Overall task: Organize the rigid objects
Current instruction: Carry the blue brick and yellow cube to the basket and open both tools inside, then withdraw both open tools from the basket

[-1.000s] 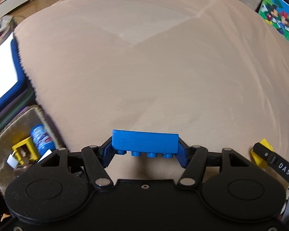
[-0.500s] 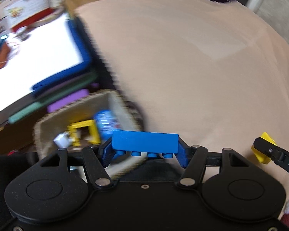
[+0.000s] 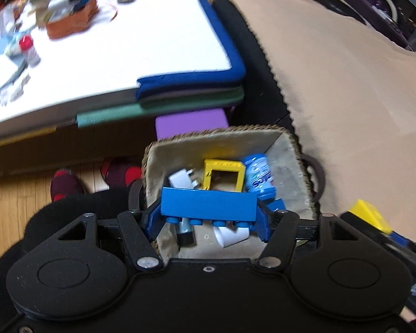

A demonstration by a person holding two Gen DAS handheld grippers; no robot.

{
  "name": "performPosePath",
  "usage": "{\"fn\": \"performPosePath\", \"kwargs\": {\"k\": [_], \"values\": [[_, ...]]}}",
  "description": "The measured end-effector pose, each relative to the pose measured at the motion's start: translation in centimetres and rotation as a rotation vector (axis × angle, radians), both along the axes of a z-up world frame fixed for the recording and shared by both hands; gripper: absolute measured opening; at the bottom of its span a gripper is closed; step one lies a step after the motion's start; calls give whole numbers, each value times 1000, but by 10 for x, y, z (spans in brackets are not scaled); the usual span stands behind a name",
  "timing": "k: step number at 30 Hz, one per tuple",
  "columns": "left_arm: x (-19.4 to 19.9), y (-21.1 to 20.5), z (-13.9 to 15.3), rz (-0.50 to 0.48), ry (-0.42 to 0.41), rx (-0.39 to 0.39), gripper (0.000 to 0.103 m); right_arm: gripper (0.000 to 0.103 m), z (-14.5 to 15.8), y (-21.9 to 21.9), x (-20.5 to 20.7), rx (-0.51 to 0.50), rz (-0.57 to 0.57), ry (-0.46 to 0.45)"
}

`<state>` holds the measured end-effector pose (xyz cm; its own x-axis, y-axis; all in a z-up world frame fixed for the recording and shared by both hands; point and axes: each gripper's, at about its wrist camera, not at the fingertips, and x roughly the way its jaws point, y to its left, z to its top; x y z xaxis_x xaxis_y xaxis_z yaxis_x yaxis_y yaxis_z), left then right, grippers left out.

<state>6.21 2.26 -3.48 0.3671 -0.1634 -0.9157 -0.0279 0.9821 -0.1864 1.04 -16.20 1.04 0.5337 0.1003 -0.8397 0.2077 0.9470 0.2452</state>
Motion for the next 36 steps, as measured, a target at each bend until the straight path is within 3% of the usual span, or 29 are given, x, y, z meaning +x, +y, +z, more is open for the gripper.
{"fn": "performPosePath", "kwargs": {"k": [9, 13, 21, 36], "values": [[6, 19, -10, 23, 51, -30, 59, 43, -22, 41, 38, -61, 3, 77], [5, 18, -6, 40, 29, 11, 70, 49, -23, 43, 44, -101, -7, 68], [5, 15, -7, 36, 23, 36, 78, 54, -22, 35, 47, -104, -35, 68], [-13, 7, 4, 41, -59, 101, 89, 82, -25, 23, 13, -110, -69, 60]]}}
